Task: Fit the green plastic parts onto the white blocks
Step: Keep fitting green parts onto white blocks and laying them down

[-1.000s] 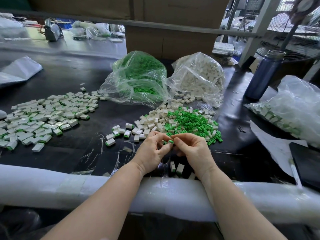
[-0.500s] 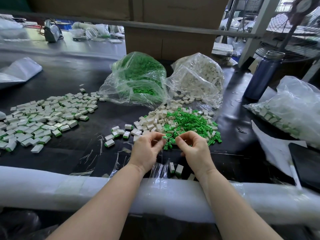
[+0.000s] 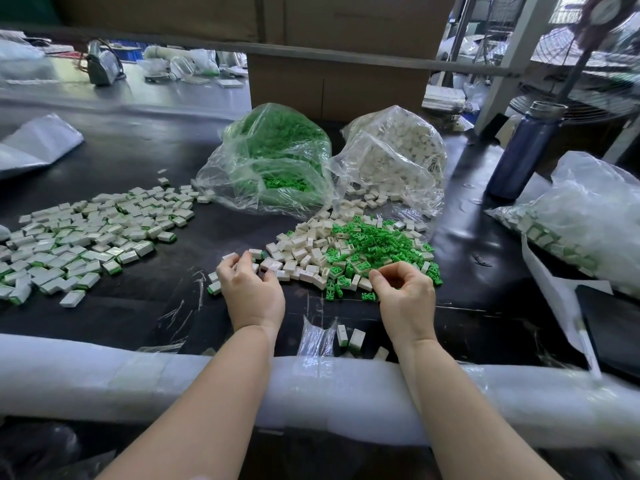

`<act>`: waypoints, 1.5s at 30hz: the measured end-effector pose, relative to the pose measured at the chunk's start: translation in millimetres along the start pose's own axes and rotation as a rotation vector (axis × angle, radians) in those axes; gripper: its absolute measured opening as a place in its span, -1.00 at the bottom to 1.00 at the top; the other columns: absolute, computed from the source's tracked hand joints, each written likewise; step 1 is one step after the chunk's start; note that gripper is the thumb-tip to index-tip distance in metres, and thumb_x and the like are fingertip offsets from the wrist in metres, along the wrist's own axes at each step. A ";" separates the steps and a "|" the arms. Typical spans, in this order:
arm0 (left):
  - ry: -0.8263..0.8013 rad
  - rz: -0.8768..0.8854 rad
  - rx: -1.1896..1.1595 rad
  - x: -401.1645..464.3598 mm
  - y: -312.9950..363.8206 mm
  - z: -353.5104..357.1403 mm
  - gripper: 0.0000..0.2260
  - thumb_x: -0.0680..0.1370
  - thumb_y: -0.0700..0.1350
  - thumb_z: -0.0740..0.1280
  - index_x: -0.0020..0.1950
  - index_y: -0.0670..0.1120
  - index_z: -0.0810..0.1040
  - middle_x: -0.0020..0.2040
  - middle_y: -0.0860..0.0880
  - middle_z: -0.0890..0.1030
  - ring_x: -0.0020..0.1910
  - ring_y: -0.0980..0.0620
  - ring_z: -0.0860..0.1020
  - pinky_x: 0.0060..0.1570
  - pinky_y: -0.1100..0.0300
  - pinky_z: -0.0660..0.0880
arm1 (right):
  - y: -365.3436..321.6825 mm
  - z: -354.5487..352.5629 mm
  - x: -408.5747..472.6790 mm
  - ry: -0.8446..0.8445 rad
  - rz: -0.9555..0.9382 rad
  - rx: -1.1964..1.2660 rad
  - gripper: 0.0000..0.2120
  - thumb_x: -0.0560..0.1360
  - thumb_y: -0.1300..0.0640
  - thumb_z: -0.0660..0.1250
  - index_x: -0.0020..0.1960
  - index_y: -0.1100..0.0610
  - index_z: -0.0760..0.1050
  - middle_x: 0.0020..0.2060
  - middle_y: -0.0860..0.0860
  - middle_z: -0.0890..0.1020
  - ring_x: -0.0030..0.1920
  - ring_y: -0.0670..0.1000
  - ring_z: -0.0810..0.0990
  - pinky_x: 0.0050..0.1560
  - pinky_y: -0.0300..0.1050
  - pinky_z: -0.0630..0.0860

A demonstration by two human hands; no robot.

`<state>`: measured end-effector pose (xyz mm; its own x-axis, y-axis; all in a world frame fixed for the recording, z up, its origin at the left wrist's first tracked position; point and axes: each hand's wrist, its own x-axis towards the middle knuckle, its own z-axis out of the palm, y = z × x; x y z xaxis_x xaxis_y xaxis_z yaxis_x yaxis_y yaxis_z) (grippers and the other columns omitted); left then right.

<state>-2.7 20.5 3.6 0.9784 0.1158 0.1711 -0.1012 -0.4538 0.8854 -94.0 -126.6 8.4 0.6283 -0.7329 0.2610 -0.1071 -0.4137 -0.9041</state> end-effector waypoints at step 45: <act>-0.665 0.358 -0.060 -18.3 5.4 9.7 -0.94 0.52 -0.11 0.36 -0.06 0.05 0.52 -0.14 0.06 0.57 -0.11 0.14 0.53 -0.06 0.45 0.44 | -4.6 6.4 -6.3 -0.244 -0.143 -0.006 -0.88 0.47 0.29 0.37 -0.13 0.09 0.53 -0.25 -0.09 0.60 -0.16 -0.06 0.58 -0.06 -0.31 0.50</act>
<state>-19.5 7.3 1.1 0.7846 -0.5956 0.1721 -0.4239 -0.3129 0.8500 -92.6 -116.7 8.7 0.8040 -0.5158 0.2959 -0.0083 -0.5073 -0.8617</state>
